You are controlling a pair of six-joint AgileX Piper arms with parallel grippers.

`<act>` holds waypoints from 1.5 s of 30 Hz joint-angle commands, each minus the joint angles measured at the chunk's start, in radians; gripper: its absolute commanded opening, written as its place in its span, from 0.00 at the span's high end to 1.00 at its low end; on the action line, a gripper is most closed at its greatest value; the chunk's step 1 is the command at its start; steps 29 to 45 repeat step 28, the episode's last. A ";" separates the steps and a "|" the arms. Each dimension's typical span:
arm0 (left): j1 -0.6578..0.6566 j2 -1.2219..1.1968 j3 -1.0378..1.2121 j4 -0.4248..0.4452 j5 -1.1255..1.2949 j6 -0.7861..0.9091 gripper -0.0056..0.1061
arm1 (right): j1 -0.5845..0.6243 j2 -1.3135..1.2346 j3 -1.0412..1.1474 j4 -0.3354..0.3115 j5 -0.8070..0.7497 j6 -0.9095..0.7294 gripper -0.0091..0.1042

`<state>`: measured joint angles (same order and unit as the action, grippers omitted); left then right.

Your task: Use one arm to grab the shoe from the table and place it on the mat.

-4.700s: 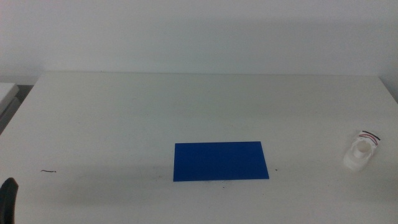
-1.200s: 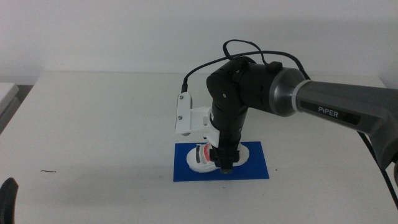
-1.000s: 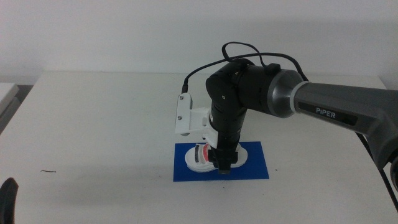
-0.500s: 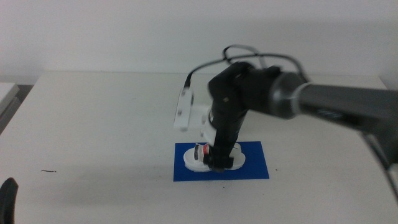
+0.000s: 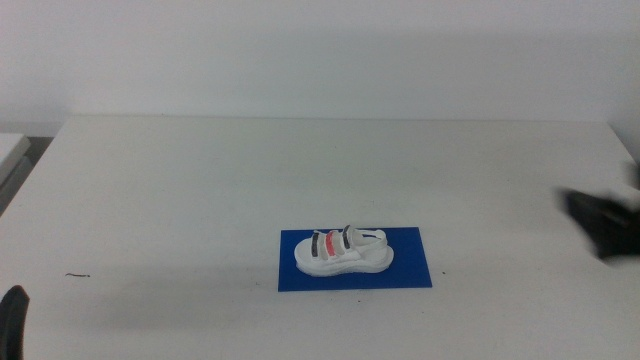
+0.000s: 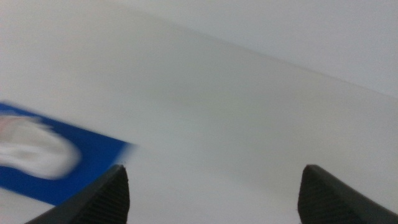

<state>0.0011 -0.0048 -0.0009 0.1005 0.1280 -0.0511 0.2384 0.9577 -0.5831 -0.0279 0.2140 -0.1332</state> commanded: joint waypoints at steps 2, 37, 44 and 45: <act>0.000 0.005 0.001 -0.004 -0.012 -0.003 0.11 | -0.158 -0.194 0.182 0.028 -0.063 -0.050 0.23; 0.000 0.005 0.001 -0.004 -0.012 -0.003 0.11 | -0.217 -0.958 0.583 0.020 -0.041 -0.039 0.23; 0.000 0.005 0.001 -0.004 -0.012 -0.003 0.11 | -0.217 -0.958 0.583 0.020 -0.041 -0.039 0.23; 0.000 0.005 0.001 -0.004 -0.012 -0.003 0.11 | -0.217 -0.958 0.583 0.020 -0.041 -0.039 0.23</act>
